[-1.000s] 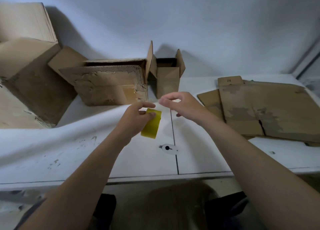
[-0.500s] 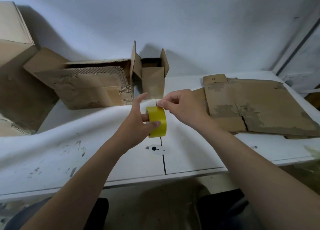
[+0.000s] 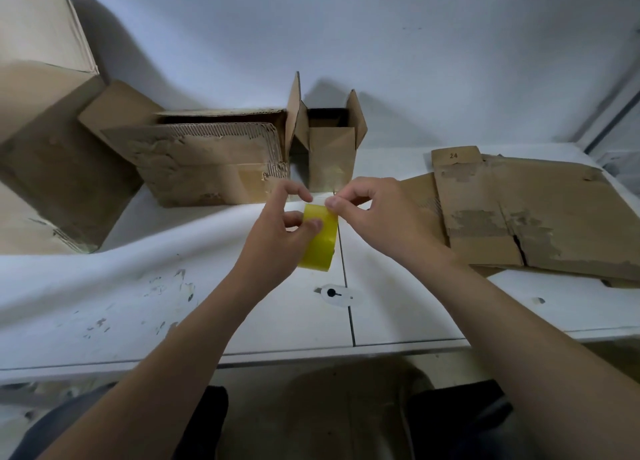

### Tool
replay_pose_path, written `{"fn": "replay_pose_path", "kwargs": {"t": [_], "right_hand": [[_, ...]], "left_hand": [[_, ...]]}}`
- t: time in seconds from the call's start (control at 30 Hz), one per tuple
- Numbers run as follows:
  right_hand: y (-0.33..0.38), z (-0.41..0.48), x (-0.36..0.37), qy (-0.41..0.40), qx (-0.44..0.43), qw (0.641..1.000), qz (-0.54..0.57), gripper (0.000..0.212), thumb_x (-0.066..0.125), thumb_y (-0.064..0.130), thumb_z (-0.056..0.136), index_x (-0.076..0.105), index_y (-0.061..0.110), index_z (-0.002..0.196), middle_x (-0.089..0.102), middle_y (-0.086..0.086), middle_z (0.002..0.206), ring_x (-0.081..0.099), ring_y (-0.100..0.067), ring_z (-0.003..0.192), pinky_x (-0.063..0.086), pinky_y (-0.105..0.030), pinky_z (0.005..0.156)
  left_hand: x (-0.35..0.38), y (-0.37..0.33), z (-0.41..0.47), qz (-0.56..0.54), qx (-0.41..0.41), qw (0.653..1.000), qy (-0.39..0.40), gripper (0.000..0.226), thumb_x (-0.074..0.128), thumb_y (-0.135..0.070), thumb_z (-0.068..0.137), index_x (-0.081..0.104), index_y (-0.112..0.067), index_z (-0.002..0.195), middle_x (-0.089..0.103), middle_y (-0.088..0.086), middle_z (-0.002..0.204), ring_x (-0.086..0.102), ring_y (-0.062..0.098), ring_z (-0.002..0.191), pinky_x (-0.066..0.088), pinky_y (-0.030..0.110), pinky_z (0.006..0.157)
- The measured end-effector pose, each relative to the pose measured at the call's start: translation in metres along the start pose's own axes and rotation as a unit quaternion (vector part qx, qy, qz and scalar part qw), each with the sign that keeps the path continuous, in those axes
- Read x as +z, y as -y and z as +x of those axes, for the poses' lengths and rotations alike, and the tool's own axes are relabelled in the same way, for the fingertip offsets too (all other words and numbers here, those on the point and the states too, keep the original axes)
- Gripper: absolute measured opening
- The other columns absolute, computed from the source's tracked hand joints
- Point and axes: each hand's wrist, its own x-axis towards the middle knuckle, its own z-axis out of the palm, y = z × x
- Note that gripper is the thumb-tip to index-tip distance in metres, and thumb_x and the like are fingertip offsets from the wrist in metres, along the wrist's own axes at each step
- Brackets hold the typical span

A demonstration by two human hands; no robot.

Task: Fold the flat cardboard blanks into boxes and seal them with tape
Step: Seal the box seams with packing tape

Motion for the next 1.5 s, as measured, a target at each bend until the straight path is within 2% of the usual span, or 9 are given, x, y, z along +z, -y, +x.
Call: {"fn": "replay_pose_path", "kwargs": {"t": [0.2, 0.37, 0.47, 0.7, 1.03, 1.2, 1.27, 1.37, 1.5], "right_hand": [[0.002, -0.003, 0.001, 0.011, -0.012, 1.000, -0.019, 0.014, 0.067, 0.038, 0.095, 0.075, 0.029, 0.088, 0.072, 0.014, 0.087, 0.061, 0.000, 0.089, 0.044, -0.009, 0.066], [-0.003, -0.003, 0.002, 0.014, -0.022, 1.000, -0.018, 0.015, 0.067, 0.036, 0.095, 0.076, 0.028, 0.087, 0.073, 0.014, 0.086, 0.063, -0.002, 0.086, 0.056, -0.025, 0.074], [-0.003, -0.004, 0.000, 0.013, -0.031, 0.999, -0.023, 0.015, 0.067, 0.036, 0.095, 0.077, 0.028, 0.088, 0.073, 0.014, 0.086, 0.064, -0.002, 0.086, 0.055, -0.024, 0.073], [-0.001, -0.004, 0.000, 0.023, -0.048, 0.998, -0.027, 0.011, 0.066, 0.034, 0.097, 0.074, 0.029, 0.092, 0.072, 0.014, 0.088, 0.065, -0.004, 0.087, 0.054, -0.019, 0.073], [-0.001, -0.004, -0.003, 0.024, -0.049, 0.996, -0.069, 0.012, 0.062, 0.037, 0.098, 0.069, 0.030, 0.093, 0.067, 0.017, 0.085, 0.062, 0.002, 0.080, 0.052, -0.017, 0.070], [-0.001, -0.002, -0.007, -0.007, -0.049, 0.991, -0.127, 0.022, 0.060, 0.045, 0.098, 0.069, 0.027, 0.088, 0.071, 0.010, 0.091, 0.062, -0.009, 0.082, 0.053, -0.032, 0.073], [-0.004, -0.001, -0.005, -0.005, -0.040, 0.989, -0.143, 0.026, 0.057, 0.050, 0.097, 0.072, 0.029, 0.101, 0.071, 0.012, 0.098, 0.061, -0.009, 0.085, 0.054, -0.037, 0.076], [-0.006, -0.001, -0.001, -0.001, -0.005, 0.993, -0.122, 0.048, 0.061, 0.056, 0.093, 0.058, 0.030, 0.133, 0.068, 0.019, 0.103, 0.063, -0.009, 0.090, 0.056, -0.038, 0.082], [-0.001, -0.002, -0.002, -0.050, -0.031, 0.997, -0.058, 0.011, 0.067, 0.043, 0.094, 0.064, 0.033, 0.097, 0.062, 0.021, 0.089, 0.061, -0.005, 0.080, 0.051, -0.020, 0.068]], "left_hand": [[0.000, 0.002, 0.000, 0.033, 0.001, 0.999, 0.012, 0.027, 0.061, -0.019, 0.099, 0.049, -0.042, 0.108, 0.072, 0.007, 0.096, 0.061, 0.027, 0.080, 0.044, 0.030, 0.058], [0.001, 0.002, 0.000, 0.039, -0.008, 0.999, 0.016, 0.030, 0.060, -0.021, 0.100, 0.050, -0.044, 0.117, 0.073, 0.006, 0.102, 0.063, 0.027, 0.088, 0.045, 0.029, 0.061], [0.003, 0.002, 0.001, 0.035, -0.012, 0.999, 0.012, 0.025, 0.059, -0.024, 0.100, 0.053, -0.040, 0.118, 0.072, 0.006, 0.105, 0.064, 0.029, 0.092, 0.047, 0.032, 0.063], [0.007, 0.001, 0.001, 0.003, -0.049, 0.999, -0.023, 0.009, 0.061, -0.027, 0.100, 0.063, -0.035, 0.103, 0.073, 0.002, 0.100, 0.065, 0.030, 0.099, 0.058, 0.060, 0.084], [0.015, -0.008, -0.004, -0.129, -0.114, 0.984, -0.038, 0.013, 0.063, -0.029, 0.100, 0.064, -0.019, 0.091, 0.071, 0.003, 0.095, 0.066, 0.031, 0.098, 0.059, 0.061, 0.076], [0.018, -0.010, -0.005, -0.120, -0.099, 0.987, -0.033, 0.017, 0.060, -0.029, 0.102, 0.061, -0.018, 0.089, 0.068, 0.006, 0.091, 0.060, 0.026, 0.088, 0.057, 0.061, 0.078], [0.018, -0.010, -0.005, -0.119, -0.095, 0.988, -0.027, 0.015, 0.058, -0.028, 0.103, 0.061, -0.020, 0.091, 0.069, 0.007, 0.091, 0.060, 0.026, 0.088, 0.059, 0.056, 0.074], [0.017, -0.011, -0.007, -0.116, -0.096, 0.988, -0.017, 0.012, 0.057, -0.030, 0.103, 0.062, -0.024, 0.093, 0.070, 0.005, 0.098, 0.063, 0.026, 0.092, 0.060, 0.054, 0.074], [0.015, -0.011, -0.007, -0.123, -0.111, 0.986, -0.026, 0.013, 0.056, -0.032, 0.103, 0.062, -0.028, 0.092, 0.068, 0.002, 0.099, 0.063, 0.028, 0.093, 0.059, 0.058, 0.077]]}}
